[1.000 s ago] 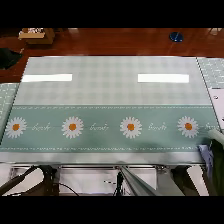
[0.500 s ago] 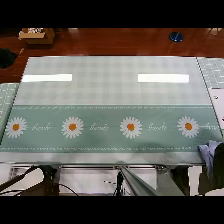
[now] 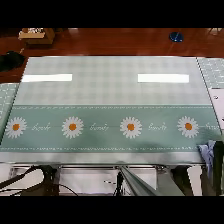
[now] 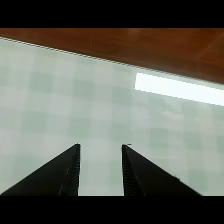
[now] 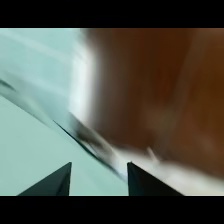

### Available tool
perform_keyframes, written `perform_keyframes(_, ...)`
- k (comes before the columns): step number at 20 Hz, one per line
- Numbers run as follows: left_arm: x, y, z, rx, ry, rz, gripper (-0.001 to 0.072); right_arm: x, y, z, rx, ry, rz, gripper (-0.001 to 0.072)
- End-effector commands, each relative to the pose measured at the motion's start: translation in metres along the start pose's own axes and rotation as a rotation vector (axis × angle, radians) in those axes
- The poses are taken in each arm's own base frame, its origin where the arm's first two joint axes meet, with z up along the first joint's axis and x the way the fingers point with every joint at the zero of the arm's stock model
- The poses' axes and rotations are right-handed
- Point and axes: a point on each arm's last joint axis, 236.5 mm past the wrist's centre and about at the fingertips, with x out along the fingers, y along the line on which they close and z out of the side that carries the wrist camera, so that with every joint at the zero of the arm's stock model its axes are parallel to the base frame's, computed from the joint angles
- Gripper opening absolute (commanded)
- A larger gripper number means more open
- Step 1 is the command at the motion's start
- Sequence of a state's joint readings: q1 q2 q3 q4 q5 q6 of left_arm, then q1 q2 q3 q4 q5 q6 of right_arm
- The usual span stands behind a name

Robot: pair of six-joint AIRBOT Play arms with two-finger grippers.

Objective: Fold the shirts.

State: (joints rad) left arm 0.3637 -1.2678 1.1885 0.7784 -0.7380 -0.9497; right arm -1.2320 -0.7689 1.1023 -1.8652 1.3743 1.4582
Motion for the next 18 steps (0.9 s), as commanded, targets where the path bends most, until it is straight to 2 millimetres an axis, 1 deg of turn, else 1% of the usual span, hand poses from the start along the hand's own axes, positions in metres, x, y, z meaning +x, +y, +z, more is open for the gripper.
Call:
perform_keyframes(1,0.021,-0.056,-0.036,0.06,0.127,-0.131,0.0347,-0.073,0.169,0.094,-0.176,-0.329,0.549,0.0408)
perform_keyframes(2,0.028,-0.083,-0.051,0.098,0.174,-0.188,0.0348,-0.089,0.216,0.09,-0.281,-0.324,0.639,0.0408)
perform_keyframes(3,0.033,-0.112,-0.066,0.145,0.225,-0.243,0.0349,-0.103,0.264,0.077,-0.403,-0.31,0.707,0.0409)
perform_keyframes(4,0.036,-0.138,-0.081,0.203,0.277,-0.281,0.0349,-0.113,0.305,0.058,-0.507,-0.287,0.753,0.0408)
perform_keyframes(5,0.039,-0.159,-0.096,0.239,0.338,-0.286,0.0373,-0.121,0.344,0.032,-0.616,-0.257,0.788,0.0411)
perform_keyframes(6,0.042,-0.172,-0.11,0.277,0.397,-0.261,0.0453,-0.126,0.375,0.003,-0.713,-0.215,0.805,0.0431)
perform_keyframes(7,0.043,-0.179,-0.124,0.322,0.467,-0.216,0.0525,-0.127,0.399,-0.029,-0.784,-0.146,0.807,0.0536)
perform_keyframes(8,0.042,-0.184,-0.136,0.365,0.527,-0.177,0.0576,-0.125,0.415,-0.058,-0.851,-0.084,0.799,0.0597)
perform_keyframes(9,0.04,-0.189,-0.148,0.404,0.585,-0.147,0.0618,-0.123,0.426,-0.086,-0.934,-0.03,0.784,0.0596)
perform_keyframes(10,0.038,-0.196,-0.158,0.434,0.631,-0.139,0.0624,-0.122,0.434,-0.11,-1.005,0.011,0.771,0.0596)
perform_keyframes(12,0.033,-0.21,-0.174,0.472,0.681,-0.161,0.0622,-0.125,0.442,-0.142,-1.102,0.054,0.76,0.0596)
perform_keyframes(13,0.031,-0.216,-0.179,0.484,0.694,-0.17,0.062,-0.128,0.444,-0.151,-1.133,0.059,0.759,0.0596)
perform_keyframes(14,0.03,-0.22,-0.182,0.493,0.7,-0.178,0.062,-0.132,0.445,-0.157,-1.152,0.053,0.765,0.0595)
perform_keyframes(16,0.029,-0.227,-0.186,0.503,0.703,-0.19,0.0619,-0.136,0.447,-0.162,-1.165,0.048,0.772,0.0595)
perform_keyframes(18,0.029,-0.227,-0.186,0.503,0.703,-0.191,0.062,-0.136,0.447,-0.163,-1.163,0.053,0.778,0.0595)
